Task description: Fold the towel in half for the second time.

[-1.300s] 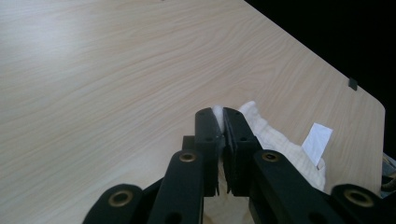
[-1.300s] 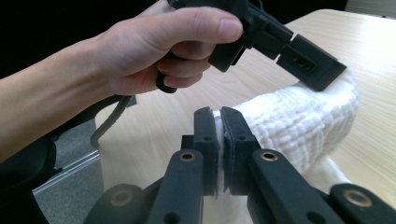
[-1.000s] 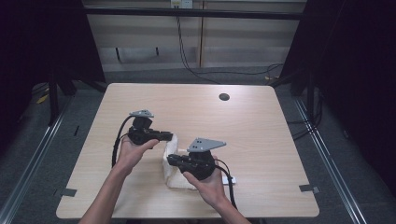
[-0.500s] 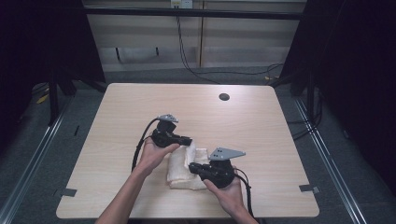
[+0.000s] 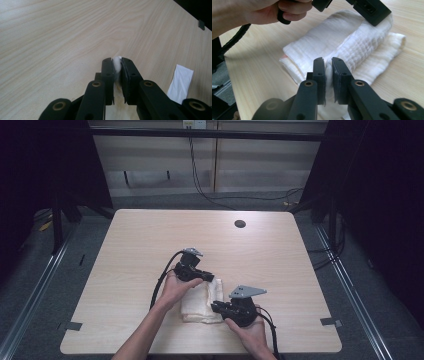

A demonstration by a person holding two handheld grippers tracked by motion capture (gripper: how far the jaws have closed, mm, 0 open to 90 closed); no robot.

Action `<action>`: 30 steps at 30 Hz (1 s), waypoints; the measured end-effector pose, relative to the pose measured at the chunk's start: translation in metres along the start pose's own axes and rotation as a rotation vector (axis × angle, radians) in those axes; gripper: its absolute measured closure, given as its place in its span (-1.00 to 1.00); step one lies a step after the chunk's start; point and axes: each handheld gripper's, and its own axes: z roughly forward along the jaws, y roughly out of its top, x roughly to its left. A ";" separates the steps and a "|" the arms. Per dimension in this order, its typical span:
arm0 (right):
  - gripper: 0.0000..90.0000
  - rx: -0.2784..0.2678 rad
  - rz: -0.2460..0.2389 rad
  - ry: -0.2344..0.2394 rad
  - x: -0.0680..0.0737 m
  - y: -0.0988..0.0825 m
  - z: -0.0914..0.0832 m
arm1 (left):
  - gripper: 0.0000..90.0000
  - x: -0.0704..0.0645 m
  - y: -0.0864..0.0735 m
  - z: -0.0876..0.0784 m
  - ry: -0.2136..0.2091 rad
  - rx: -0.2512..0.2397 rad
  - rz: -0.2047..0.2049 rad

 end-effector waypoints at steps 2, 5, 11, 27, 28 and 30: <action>0.77 0.009 -0.010 -0.008 -0.001 0.000 -0.002 | 0.76 -0.002 0.001 0.001 -0.001 -0.004 -0.001; 0.75 0.014 -0.016 -0.019 -0.002 0.000 -0.006 | 0.68 -0.004 0.002 0.005 -0.010 -0.010 -0.015; 0.57 0.044 -0.020 -0.068 -0.005 -0.002 -0.014 | 0.30 -0.007 0.003 0.008 -0.029 -0.030 -0.026; 0.29 -0.008 0.033 -0.110 -0.029 0.004 -0.031 | -0.30 -0.006 -0.003 -0.032 0.018 -0.117 0.006; 0.27 -0.015 0.035 -0.109 -0.030 0.005 -0.033 | -0.29 -0.005 -0.006 -0.039 0.029 -0.120 0.012; 0.23 -0.041 0.028 -0.104 -0.035 0.009 -0.039 | -0.29 -0.003 -0.011 -0.051 0.045 -0.130 0.014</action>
